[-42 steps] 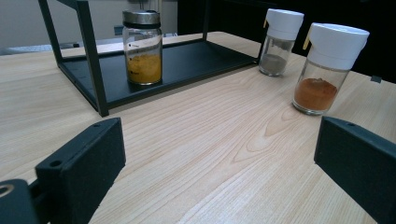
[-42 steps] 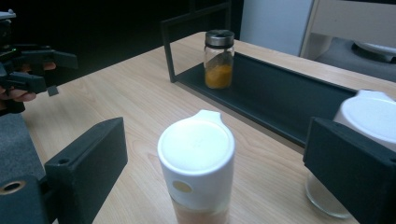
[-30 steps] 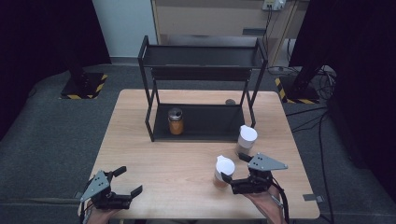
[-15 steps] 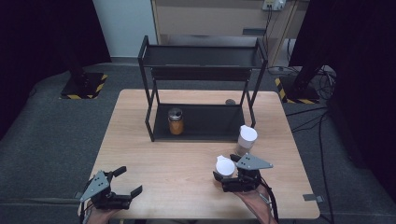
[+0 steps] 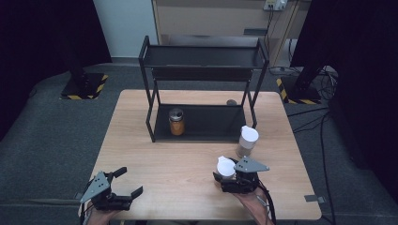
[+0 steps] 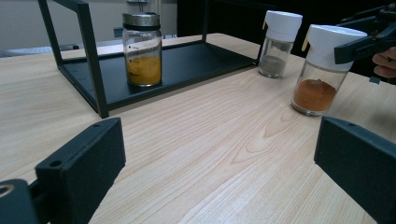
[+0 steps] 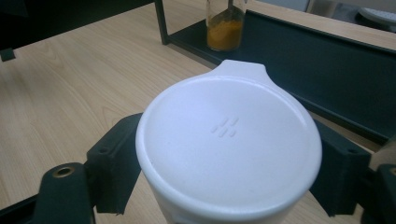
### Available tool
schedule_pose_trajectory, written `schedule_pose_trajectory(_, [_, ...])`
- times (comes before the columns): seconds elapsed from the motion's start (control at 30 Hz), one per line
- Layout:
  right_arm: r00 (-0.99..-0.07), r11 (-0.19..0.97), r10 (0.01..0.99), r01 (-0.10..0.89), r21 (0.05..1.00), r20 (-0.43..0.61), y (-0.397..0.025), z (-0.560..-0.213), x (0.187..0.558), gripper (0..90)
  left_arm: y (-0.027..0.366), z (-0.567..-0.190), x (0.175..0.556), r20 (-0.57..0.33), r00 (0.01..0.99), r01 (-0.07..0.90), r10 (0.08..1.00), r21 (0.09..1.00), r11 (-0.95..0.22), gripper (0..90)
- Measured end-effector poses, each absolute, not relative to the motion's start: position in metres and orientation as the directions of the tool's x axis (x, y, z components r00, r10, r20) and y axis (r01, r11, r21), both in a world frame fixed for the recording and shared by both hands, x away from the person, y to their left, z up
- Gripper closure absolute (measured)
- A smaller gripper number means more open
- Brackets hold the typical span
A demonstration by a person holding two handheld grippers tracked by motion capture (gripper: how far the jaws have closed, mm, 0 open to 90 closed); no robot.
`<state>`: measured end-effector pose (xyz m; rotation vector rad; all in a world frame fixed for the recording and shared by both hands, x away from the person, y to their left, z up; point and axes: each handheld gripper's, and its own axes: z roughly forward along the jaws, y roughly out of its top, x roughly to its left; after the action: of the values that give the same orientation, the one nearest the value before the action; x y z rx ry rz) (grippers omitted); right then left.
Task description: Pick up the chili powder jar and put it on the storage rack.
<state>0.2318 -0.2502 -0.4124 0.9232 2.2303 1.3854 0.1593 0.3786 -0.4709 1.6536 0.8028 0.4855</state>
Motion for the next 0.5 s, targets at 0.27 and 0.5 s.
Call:
schedule_pose_trajectory(0.27, [-0.715,0.307,0.699,0.325,0.894,0.020,-0.2487,-0.4146,0.2275,30.5,0.3785,-0.4710,0.1591,-0.104,0.677,0.244,0.728,0.966,-0.089,1.2])
schedule_pose_trajectory(0.5, [-0.716,0.316,0.698,0.323,0.892,0.012,-0.2480,-0.4127,0.2278,30.8,0.3783,-0.4709,0.1592,-0.105,0.678,0.245,0.727,0.966,-0.089,1.1])
